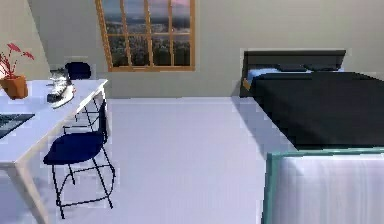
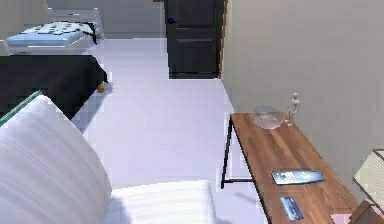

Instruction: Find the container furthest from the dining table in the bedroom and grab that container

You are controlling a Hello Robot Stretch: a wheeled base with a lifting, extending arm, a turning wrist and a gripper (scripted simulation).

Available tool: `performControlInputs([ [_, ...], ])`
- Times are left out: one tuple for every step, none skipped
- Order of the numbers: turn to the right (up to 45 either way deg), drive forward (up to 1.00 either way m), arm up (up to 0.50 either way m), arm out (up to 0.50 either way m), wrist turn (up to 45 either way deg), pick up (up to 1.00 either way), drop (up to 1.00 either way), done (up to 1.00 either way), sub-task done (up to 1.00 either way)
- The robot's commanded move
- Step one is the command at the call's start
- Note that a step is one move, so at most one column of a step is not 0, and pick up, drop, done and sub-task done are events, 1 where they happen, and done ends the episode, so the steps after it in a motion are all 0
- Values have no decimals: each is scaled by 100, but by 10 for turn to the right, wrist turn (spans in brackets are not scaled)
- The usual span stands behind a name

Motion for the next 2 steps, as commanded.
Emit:
performControlInputs([
  [0, 65, 0, 0, 0, 0, 0, 0, 0],
  [360, 0, 0, 0, 0, 0, 0, 0, 0],
])
